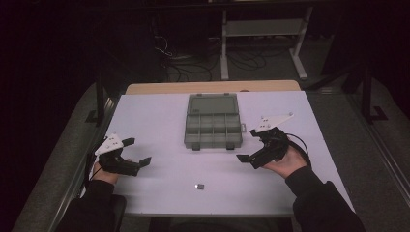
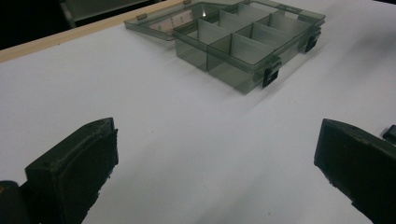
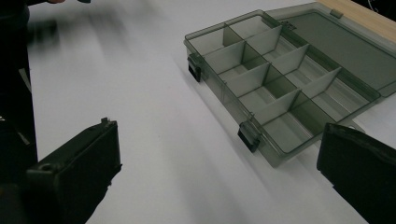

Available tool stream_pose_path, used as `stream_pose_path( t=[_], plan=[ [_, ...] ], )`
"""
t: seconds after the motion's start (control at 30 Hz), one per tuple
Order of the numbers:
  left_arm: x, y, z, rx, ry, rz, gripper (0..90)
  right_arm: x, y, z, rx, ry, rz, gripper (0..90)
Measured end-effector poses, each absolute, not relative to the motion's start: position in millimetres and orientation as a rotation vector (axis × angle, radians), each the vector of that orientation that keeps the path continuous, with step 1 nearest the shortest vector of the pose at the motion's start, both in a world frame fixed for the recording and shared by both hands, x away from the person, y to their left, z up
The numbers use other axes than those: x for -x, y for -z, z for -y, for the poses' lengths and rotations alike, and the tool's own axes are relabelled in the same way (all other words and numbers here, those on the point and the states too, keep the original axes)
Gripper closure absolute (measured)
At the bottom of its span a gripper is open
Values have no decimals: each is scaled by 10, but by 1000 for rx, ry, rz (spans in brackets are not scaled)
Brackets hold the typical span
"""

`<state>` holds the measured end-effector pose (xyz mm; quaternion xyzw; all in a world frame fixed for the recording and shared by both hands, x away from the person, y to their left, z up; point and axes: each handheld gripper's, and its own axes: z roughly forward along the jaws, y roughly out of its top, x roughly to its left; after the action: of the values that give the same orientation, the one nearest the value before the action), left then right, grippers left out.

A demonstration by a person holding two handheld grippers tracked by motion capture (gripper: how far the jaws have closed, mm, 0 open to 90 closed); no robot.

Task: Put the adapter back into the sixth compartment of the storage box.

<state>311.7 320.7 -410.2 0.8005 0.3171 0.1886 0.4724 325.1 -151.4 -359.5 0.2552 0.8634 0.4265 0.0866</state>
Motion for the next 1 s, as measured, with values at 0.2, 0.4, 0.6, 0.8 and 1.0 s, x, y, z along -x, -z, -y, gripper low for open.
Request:
stream_pose_path(
  t=[0.2, 0.4, 0.6, 0.8, 1.0],
  plan=[
    [-3118, 4102, -3207, -1959, -461, -776, 0, -3261, 3600, 1448, -746, -1263, -2596, 0],
    [-3118, 4102, -3207, -1960, -461, -775, 0, -3282, 3603, 1358, -724, -1247, -2624, 0],
    [-3118, 4102, -3207, -1959, -460, -775, 0, -3298, 3596, 1273, -701, -1237, -2649, 0],
    [-3117, 4102, -3207, -1959, -460, -775, 0, -3320, 3614, 1172, -675, -1216, -2685, 0],
    [-3117, 4102, -3205, -1959, -460, -775, 0, -3328, 3633, 1082, -656, -1198, -2715, 0]
  ],
)
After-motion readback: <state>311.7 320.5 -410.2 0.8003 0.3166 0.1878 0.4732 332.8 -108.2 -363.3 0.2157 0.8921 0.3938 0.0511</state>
